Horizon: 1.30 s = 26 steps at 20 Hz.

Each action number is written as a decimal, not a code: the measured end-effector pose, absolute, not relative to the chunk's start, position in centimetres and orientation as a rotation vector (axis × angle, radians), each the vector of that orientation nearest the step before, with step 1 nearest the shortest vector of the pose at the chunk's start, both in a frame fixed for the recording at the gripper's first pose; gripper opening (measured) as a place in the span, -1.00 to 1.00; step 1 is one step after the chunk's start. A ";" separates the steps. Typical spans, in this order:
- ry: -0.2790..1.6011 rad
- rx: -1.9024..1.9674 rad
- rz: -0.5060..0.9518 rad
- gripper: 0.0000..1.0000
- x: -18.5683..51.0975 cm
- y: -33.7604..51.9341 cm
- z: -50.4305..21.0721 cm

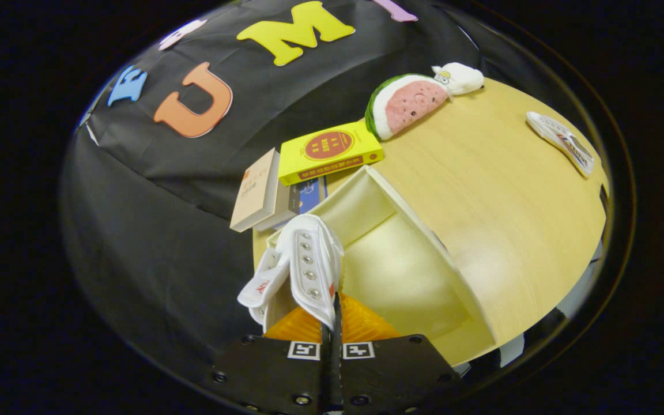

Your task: Open the storage box then place both shoes into the box .Put the left shoe in first, then the right shoe, with the right side of both shoes facing outward in a uniform manner.

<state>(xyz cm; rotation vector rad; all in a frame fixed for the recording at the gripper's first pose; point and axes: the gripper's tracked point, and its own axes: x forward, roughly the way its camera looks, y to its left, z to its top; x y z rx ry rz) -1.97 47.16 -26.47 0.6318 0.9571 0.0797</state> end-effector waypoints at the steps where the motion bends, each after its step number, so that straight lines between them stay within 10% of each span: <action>1: 0.958 0.624 0.066 -1.00 -1.9 47.2 -27.1; 12: 0.941 0.453 0.068 -0.99 -0.9 49.4 -33.0; 14: 0.987 0.464 0.127 -0.78 -1.8 50.5 -33.3; 17: 0.957 0.443 0.131 0.51 -1.3 49.7 -32.3; 26: 0.669 0.176 0.268 0.86 0.1 43.6 -24.3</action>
